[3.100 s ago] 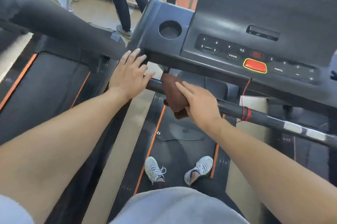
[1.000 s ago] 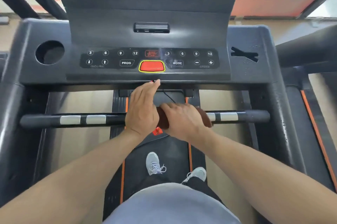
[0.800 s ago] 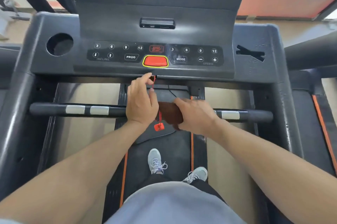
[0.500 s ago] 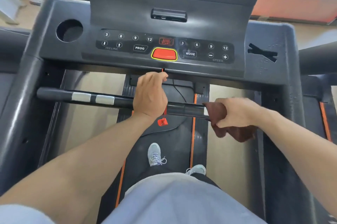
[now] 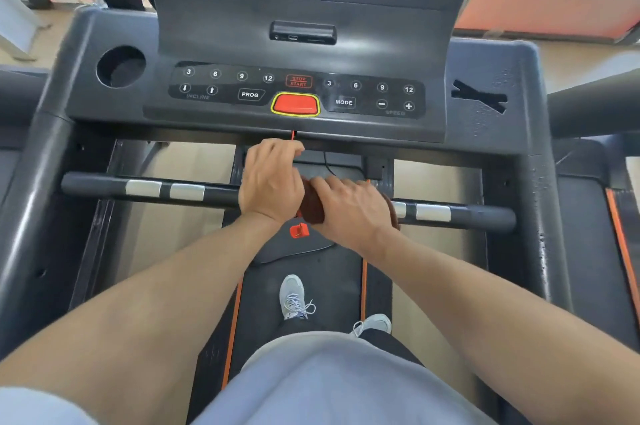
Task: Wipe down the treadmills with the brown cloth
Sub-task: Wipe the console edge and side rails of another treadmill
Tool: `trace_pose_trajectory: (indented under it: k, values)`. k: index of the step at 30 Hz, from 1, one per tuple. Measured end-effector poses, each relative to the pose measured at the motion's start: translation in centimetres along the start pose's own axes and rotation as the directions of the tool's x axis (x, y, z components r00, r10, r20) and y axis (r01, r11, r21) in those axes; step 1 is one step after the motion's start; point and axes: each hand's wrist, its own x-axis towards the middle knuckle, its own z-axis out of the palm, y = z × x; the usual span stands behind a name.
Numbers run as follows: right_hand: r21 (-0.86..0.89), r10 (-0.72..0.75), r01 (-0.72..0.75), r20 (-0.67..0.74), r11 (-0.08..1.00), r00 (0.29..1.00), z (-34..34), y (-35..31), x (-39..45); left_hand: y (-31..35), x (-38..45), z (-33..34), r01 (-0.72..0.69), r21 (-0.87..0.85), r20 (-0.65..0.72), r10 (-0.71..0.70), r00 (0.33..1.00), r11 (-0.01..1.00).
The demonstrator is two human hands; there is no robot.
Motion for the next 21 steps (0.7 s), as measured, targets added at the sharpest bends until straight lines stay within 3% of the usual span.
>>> trace_pose_trajectory:
  k: [3,7,13,21]
  values:
    - [-0.011,0.005,-0.005,0.002,1.000,1.000,0.3,1.6,-1.1,-0.2,0.0,0.1,0.018,0.040,-0.013,-0.018,1.000,0.999]
    - [0.018,0.090,-0.094,0.170,0.995,0.981,-2.0,6.8,-4.4,-0.1,-0.2,0.1,0.033,0.092,-0.003,-0.033,0.999,0.995]
    - [-0.081,0.309,-0.306,0.441,0.949,0.843,-7.5,16.6,-10.3,0.4,-0.3,0.2,0.064,0.109,0.023,-0.067,0.997,0.992]
    - [-0.037,0.253,-0.260,0.397,0.965,0.882,-6.2,13.4,-8.0,0.2,-0.2,0.6,0.043,0.121,0.026,-0.047,0.999,0.992]
